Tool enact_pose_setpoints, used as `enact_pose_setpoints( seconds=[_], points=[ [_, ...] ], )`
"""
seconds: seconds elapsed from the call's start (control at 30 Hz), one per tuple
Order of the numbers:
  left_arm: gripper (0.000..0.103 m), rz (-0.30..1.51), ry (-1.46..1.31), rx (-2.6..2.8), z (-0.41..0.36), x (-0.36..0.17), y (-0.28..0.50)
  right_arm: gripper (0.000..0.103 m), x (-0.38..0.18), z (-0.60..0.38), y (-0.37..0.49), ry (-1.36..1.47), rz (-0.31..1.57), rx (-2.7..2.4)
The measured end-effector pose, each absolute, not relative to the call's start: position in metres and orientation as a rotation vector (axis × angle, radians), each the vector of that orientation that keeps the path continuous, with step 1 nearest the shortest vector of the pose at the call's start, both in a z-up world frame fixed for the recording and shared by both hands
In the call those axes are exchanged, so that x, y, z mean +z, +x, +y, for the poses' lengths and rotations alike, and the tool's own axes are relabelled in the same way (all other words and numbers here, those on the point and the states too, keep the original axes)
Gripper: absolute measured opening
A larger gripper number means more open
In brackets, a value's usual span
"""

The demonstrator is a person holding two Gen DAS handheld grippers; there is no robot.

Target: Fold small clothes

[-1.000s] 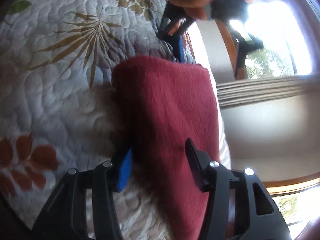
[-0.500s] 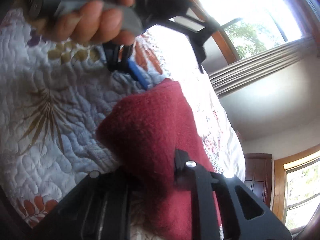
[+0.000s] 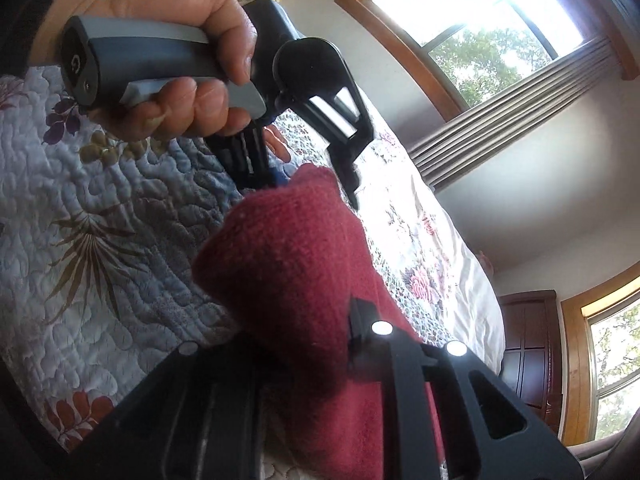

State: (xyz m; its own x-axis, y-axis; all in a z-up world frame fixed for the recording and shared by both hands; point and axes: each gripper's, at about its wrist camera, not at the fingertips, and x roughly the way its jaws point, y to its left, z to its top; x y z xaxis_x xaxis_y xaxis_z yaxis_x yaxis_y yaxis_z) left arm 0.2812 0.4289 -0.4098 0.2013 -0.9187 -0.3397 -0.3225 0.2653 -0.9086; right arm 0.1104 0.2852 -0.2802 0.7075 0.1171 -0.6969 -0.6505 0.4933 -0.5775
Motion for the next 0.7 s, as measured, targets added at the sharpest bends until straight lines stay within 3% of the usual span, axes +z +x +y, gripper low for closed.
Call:
enact_pose_setpoints(
  seconds=[0.2, 0.7],
  points=[
    [0.016, 1.332, -1.212, -0.608, 0.429, -0.386, 0.288, 0.014, -0.276, 0.283, 0.101, -0.938, 0.646, 0.501],
    [0.016, 1.286, -0.996, -0.587, 0.398, -0.273, 0.308, 0.014, -0.228, 0.270, 0.100, -0.646, 0.668, 0.462]
  ],
)
